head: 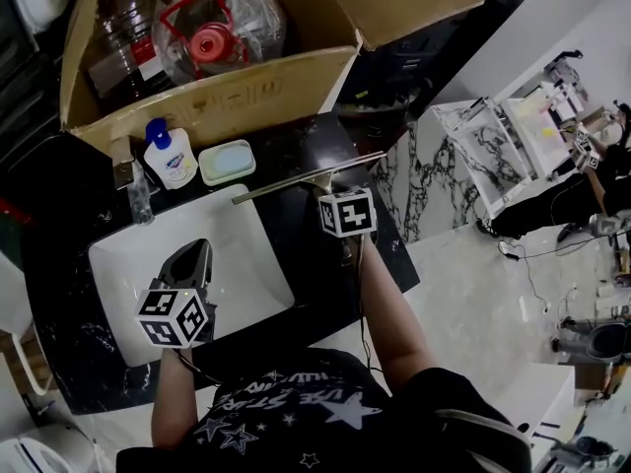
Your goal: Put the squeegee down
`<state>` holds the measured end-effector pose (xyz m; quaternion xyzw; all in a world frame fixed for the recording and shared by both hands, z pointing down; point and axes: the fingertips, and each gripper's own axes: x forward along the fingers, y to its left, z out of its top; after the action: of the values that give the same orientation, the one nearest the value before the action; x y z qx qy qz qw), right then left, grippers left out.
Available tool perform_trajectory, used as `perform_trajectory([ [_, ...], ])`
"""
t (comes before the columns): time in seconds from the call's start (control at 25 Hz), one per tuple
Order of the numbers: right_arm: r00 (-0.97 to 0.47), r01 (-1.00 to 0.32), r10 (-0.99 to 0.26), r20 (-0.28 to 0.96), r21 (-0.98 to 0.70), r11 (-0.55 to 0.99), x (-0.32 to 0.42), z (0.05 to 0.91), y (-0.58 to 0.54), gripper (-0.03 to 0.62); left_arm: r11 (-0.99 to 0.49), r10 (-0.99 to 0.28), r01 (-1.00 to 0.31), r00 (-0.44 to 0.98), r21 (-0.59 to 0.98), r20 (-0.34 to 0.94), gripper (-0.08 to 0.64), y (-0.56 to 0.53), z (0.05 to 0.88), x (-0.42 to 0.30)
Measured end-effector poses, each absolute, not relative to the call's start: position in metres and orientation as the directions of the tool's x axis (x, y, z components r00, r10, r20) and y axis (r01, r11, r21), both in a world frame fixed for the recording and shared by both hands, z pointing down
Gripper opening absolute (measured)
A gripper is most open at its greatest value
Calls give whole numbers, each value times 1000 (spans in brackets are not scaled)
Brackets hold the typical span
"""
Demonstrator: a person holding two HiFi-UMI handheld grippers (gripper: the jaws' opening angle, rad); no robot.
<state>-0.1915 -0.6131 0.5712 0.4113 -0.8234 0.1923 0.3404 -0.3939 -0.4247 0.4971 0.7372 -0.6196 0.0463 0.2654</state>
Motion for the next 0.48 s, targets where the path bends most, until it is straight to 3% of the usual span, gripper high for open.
perform_trajectory([
  [0.48, -475, -801, -587, 656, -46, 597, -182, 552, -596, 174, -80, -902, -941, 209, 329, 377, 21, -413, 482, -385],
])
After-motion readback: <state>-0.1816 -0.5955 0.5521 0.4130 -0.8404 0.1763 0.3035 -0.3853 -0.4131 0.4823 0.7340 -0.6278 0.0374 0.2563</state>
